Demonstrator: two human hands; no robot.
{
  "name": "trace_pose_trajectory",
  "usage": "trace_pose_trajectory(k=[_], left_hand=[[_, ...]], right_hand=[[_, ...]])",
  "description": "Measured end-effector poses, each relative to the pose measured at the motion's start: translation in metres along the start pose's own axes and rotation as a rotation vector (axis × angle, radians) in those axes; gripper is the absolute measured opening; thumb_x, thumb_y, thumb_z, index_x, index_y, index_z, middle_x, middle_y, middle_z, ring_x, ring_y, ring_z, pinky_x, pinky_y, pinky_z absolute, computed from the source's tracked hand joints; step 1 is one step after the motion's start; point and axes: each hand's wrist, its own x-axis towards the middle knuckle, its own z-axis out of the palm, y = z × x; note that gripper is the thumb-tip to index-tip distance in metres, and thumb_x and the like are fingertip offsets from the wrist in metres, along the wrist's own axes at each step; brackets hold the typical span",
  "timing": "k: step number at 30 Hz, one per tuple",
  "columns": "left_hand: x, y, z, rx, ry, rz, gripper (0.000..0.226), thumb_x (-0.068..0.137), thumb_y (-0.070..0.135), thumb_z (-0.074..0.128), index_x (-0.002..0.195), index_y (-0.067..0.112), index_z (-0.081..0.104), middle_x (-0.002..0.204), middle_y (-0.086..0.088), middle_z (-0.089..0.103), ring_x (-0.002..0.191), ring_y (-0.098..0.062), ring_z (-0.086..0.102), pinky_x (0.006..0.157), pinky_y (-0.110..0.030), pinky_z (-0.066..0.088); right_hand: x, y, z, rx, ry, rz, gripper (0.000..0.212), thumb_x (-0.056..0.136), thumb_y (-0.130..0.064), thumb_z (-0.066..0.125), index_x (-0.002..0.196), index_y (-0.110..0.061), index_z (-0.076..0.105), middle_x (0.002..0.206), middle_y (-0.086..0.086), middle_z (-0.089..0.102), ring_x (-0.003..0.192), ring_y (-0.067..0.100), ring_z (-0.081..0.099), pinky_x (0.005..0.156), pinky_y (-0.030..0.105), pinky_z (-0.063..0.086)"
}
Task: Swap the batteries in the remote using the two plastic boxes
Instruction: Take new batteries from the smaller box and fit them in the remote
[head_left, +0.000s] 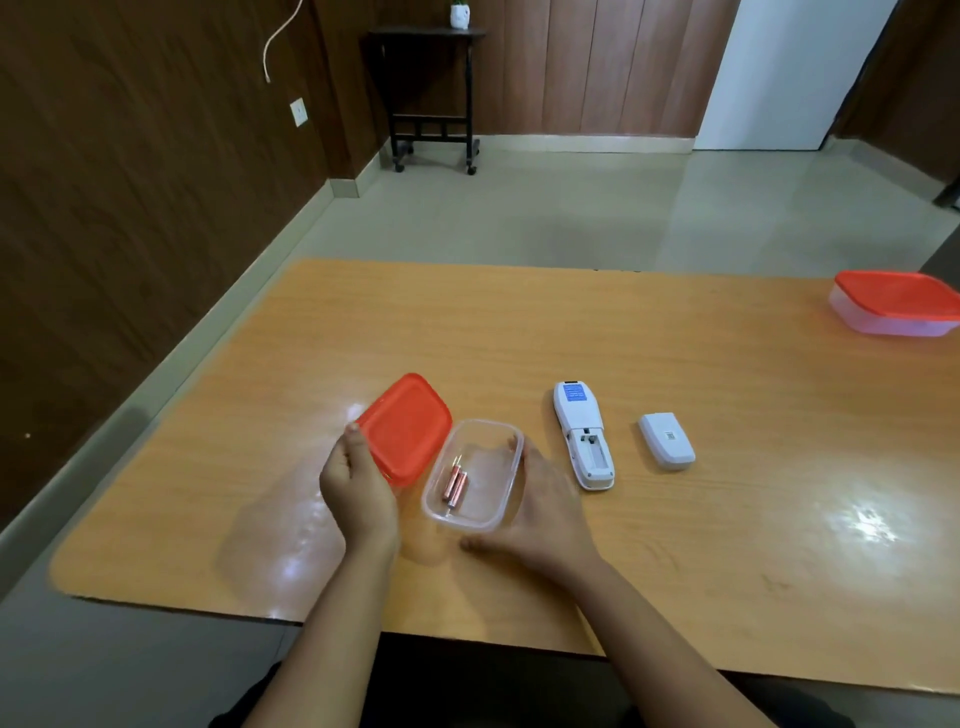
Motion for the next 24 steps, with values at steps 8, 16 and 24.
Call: trace_pose_trajectory(k=[8,16,24], left_hand=[[0.007,-0.002,-0.015,0.147,0.089,-0.097,0.049,0.095,0.008,0.042,0.143,0.012,0.039,0.148,-0.007,0.042,0.134,-0.023,0.042,0.111,-0.038,0.035],[-0.008,0.011,-0.004,0.097,-0.056,0.145,0.037,0.092,0.003,0.049,0.126,0.015,0.055,0.128,0.003,0.059,0.121,-0.014,0.054,0.104,-0.034,0.042],[-0.013,0.015,0.009,0.045,-0.124,0.132,0.027,0.092,0.002,0.049,0.115,0.01,0.061,0.108,0.004,0.068,0.087,0.014,0.06,0.079,-0.008,0.047]], right_hand=[[0.007,-0.007,0.004,-0.071,-0.103,0.077,0.131,0.04,-0.069,0.069,0.15,-0.025,0.013,0.156,-0.007,0.025,0.144,0.013,0.021,0.117,0.04,0.021],[0.015,-0.007,-0.035,-0.012,-0.414,0.128,0.121,0.064,-0.028,0.083,0.152,-0.011,0.001,0.16,0.001,0.009,0.147,0.016,0.012,0.115,0.027,0.021],[0.022,-0.012,-0.012,-0.126,0.101,-0.187,0.05,0.074,-0.033,0.062,0.123,-0.023,0.061,0.133,-0.005,0.052,0.127,0.018,0.043,0.105,0.029,0.033]])
